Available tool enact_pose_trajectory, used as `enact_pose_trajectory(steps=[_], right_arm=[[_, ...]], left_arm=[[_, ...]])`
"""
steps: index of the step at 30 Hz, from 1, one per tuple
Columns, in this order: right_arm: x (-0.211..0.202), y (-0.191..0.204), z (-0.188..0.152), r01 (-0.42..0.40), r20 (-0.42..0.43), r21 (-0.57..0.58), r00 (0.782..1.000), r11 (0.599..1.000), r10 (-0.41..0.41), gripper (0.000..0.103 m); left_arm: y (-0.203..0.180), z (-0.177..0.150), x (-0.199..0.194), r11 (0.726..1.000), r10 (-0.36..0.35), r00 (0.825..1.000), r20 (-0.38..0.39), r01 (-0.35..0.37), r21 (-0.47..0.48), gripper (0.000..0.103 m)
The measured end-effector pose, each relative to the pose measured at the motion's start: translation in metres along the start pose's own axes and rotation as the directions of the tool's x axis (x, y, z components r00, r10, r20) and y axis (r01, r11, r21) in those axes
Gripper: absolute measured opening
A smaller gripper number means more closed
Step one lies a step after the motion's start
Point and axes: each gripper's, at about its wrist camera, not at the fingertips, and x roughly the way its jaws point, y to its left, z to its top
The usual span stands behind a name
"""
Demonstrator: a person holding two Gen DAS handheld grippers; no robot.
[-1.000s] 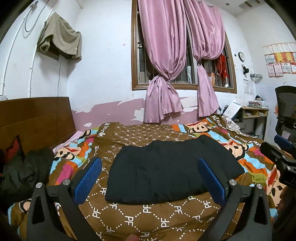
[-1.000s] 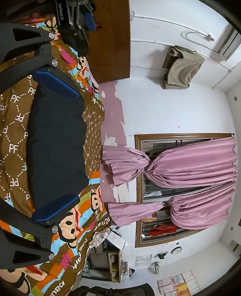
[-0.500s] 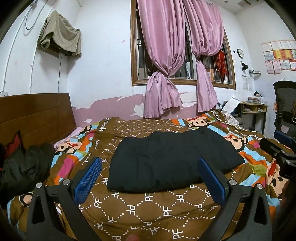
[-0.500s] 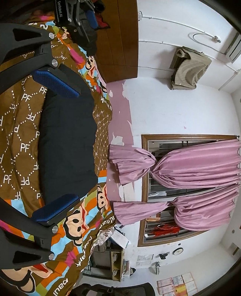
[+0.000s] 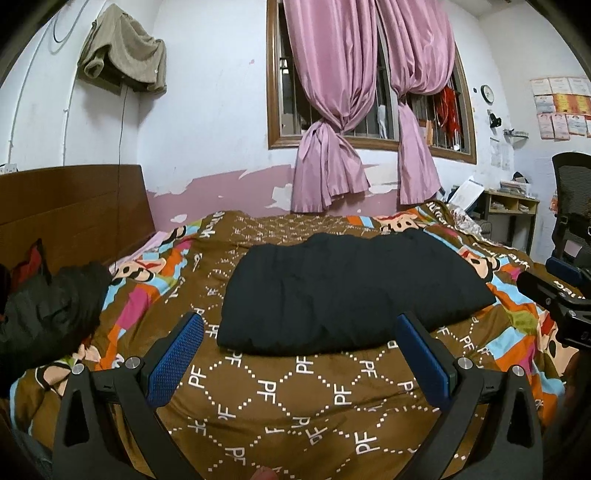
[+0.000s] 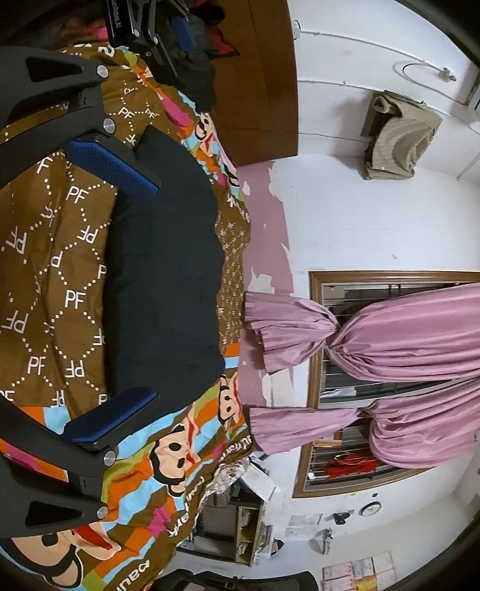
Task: Fold large clothes
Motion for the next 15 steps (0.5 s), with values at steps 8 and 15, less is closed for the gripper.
enact_pose_trajectory(steps=[8,15], right_arm=[[0.012,-0.001,-0.01,0.004,-0.061,0.012,0.998,1.0,-0.004,0.103],[0.02,-0.001,-0.017,0.01,-0.099,0.016,0.995,1.0,-0.008,0.103]], left_arm=[[0.001,-0.009,0.012,1.0,-0.014,0.998,-0.066,0.014,-0.003,0.101],[0.004,-0.017,0.019,1.0,-0.027,0.994,-0.106,0.026,-0.014,0.101]])
